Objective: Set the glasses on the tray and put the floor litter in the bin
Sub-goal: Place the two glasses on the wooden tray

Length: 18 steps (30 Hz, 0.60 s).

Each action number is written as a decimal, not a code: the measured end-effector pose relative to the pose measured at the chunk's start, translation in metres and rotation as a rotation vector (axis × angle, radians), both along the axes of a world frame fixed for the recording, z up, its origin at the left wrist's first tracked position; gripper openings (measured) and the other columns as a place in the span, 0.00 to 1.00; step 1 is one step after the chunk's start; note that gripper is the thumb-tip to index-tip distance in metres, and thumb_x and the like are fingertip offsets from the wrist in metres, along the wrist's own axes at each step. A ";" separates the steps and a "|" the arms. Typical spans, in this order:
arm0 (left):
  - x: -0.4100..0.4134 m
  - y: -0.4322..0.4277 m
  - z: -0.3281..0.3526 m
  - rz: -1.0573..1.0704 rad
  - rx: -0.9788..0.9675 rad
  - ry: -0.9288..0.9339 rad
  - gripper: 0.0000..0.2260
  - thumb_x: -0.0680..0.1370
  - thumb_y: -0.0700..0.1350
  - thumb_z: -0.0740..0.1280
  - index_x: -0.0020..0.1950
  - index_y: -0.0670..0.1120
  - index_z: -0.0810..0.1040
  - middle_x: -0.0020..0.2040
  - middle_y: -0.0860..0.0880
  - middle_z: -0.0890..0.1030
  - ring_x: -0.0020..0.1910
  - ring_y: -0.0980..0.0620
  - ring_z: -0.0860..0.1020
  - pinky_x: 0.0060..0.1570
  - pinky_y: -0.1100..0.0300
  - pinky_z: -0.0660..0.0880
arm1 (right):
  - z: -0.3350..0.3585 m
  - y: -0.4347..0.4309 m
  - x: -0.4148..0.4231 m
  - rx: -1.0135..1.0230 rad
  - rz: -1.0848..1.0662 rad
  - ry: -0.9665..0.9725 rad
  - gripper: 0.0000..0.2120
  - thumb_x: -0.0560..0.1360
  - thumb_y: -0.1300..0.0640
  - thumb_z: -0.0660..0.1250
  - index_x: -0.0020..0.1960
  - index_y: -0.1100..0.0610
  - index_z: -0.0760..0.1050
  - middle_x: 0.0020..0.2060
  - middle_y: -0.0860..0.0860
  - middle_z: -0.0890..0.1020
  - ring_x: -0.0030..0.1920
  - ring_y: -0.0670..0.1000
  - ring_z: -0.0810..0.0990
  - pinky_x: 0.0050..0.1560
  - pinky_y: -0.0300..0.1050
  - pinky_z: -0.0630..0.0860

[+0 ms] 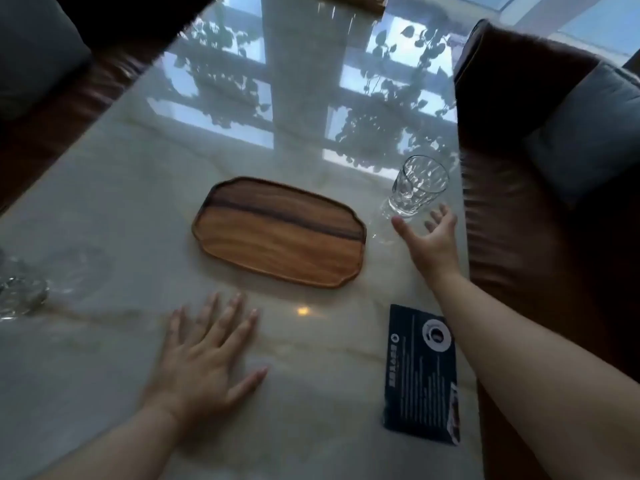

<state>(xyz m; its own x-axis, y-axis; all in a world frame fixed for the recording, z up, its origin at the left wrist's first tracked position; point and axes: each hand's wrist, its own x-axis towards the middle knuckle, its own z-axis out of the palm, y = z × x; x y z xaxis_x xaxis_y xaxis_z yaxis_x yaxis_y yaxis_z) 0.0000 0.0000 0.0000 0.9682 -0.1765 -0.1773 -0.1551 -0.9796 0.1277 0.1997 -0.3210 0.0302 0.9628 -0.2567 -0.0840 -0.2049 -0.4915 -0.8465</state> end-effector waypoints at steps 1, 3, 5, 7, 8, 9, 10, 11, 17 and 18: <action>0.001 0.000 -0.002 -0.010 0.003 -0.005 0.36 0.71 0.69 0.54 0.73 0.52 0.65 0.74 0.46 0.65 0.72 0.42 0.63 0.65 0.33 0.58 | -0.002 0.002 0.008 0.030 -0.013 -0.021 0.49 0.65 0.41 0.76 0.74 0.55 0.52 0.72 0.56 0.64 0.69 0.53 0.67 0.66 0.48 0.68; 0.004 -0.001 -0.003 -0.027 0.021 -0.017 0.36 0.70 0.69 0.54 0.73 0.52 0.65 0.74 0.45 0.65 0.72 0.42 0.63 0.65 0.33 0.57 | -0.004 0.003 0.024 0.057 -0.016 -0.031 0.51 0.63 0.42 0.78 0.74 0.56 0.52 0.73 0.56 0.63 0.69 0.53 0.67 0.68 0.49 0.67; 0.002 0.000 -0.005 -0.033 0.040 -0.020 0.36 0.71 0.69 0.54 0.73 0.51 0.65 0.75 0.45 0.65 0.73 0.42 0.62 0.66 0.34 0.57 | -0.007 0.003 0.039 0.093 -0.042 -0.047 0.52 0.61 0.43 0.79 0.72 0.58 0.52 0.71 0.57 0.65 0.68 0.54 0.69 0.69 0.51 0.68; 0.001 0.000 -0.006 -0.032 0.042 -0.007 0.36 0.71 0.69 0.54 0.73 0.52 0.65 0.75 0.46 0.64 0.73 0.43 0.61 0.66 0.34 0.56 | -0.010 0.003 0.048 0.128 -0.082 -0.084 0.51 0.60 0.45 0.80 0.70 0.59 0.54 0.68 0.57 0.69 0.65 0.54 0.73 0.68 0.52 0.70; 0.001 0.001 -0.006 -0.030 0.029 -0.003 0.36 0.71 0.69 0.54 0.74 0.52 0.64 0.75 0.46 0.64 0.74 0.43 0.60 0.67 0.34 0.56 | -0.011 0.002 0.053 0.131 -0.095 -0.105 0.49 0.60 0.46 0.80 0.69 0.60 0.55 0.66 0.56 0.71 0.64 0.53 0.74 0.67 0.48 0.71; 0.000 0.001 -0.005 -0.027 0.026 -0.006 0.36 0.71 0.69 0.54 0.74 0.52 0.64 0.75 0.46 0.63 0.74 0.43 0.60 0.67 0.33 0.56 | -0.010 0.002 0.057 0.134 -0.105 -0.126 0.47 0.61 0.47 0.81 0.68 0.59 0.56 0.64 0.55 0.71 0.62 0.52 0.74 0.64 0.42 0.71; -0.001 0.001 -0.005 -0.021 0.019 -0.011 0.36 0.71 0.69 0.54 0.74 0.52 0.64 0.75 0.46 0.63 0.74 0.44 0.59 0.67 0.33 0.56 | -0.008 0.002 0.062 0.134 -0.114 -0.138 0.45 0.62 0.48 0.81 0.67 0.58 0.57 0.63 0.54 0.72 0.61 0.51 0.74 0.60 0.36 0.71; -0.001 0.001 -0.005 -0.017 0.014 -0.011 0.35 0.71 0.69 0.54 0.74 0.52 0.63 0.75 0.46 0.63 0.74 0.44 0.59 0.67 0.33 0.56 | -0.007 0.003 0.066 0.144 -0.118 -0.154 0.43 0.62 0.49 0.81 0.66 0.55 0.57 0.61 0.54 0.72 0.60 0.51 0.75 0.56 0.33 0.71; 0.000 0.001 -0.005 -0.022 0.017 -0.032 0.35 0.72 0.69 0.52 0.73 0.52 0.65 0.75 0.45 0.65 0.73 0.42 0.62 0.67 0.33 0.56 | 0.002 0.013 0.070 0.203 -0.119 -0.181 0.36 0.60 0.50 0.80 0.60 0.54 0.63 0.53 0.54 0.75 0.53 0.55 0.80 0.49 0.40 0.77; 0.001 0.001 -0.005 -0.024 0.020 -0.028 0.35 0.72 0.69 0.51 0.73 0.51 0.65 0.75 0.45 0.65 0.73 0.42 0.62 0.67 0.33 0.56 | 0.005 0.017 0.065 0.226 -0.093 -0.180 0.36 0.61 0.51 0.80 0.61 0.54 0.63 0.54 0.54 0.76 0.52 0.54 0.80 0.49 0.39 0.77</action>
